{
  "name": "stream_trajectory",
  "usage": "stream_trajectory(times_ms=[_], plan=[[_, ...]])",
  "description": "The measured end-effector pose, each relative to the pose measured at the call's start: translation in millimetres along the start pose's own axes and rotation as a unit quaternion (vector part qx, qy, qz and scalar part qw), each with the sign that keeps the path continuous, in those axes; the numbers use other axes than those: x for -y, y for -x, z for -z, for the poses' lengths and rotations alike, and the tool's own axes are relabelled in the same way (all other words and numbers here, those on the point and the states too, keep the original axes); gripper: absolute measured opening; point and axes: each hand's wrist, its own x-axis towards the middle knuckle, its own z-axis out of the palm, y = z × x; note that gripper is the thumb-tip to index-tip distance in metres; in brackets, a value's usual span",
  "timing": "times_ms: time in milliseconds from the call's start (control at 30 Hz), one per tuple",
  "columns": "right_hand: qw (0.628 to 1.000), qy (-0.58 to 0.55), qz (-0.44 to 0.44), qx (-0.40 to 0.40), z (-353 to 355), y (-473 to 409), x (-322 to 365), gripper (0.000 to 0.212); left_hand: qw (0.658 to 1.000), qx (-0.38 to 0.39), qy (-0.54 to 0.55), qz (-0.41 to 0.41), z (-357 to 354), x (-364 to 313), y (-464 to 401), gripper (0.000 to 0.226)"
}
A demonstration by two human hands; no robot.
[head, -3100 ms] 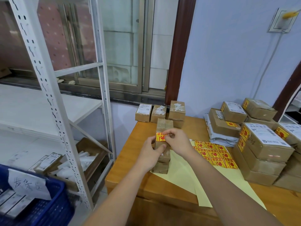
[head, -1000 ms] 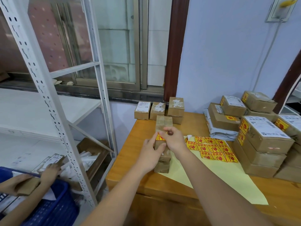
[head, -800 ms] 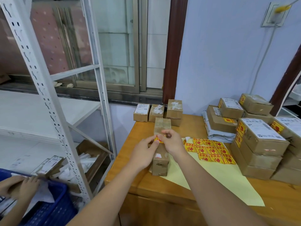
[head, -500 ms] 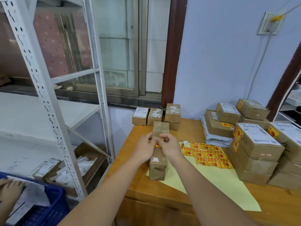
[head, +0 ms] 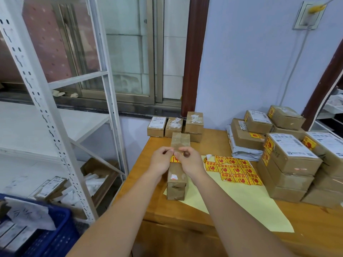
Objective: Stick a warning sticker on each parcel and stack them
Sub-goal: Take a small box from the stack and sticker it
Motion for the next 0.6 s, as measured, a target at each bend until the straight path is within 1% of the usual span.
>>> stream_trajectory(times_ms=[167,400,600], plan=[[1.000,0.001,0.001,-0.002,0,2,1,0.031,1.000,-0.015,0.017,-0.002,-3,0,0,0.017],[1.000,0.018,-0.007,0.005,1,5,6,0.035,0.999,0.041,-0.005,-0.003,7,1,6,0.036],[1.000,0.019,-0.012,0.008,1,9,9,0.034,0.992,0.088,0.086,0.019,14,7,24,0.046]])
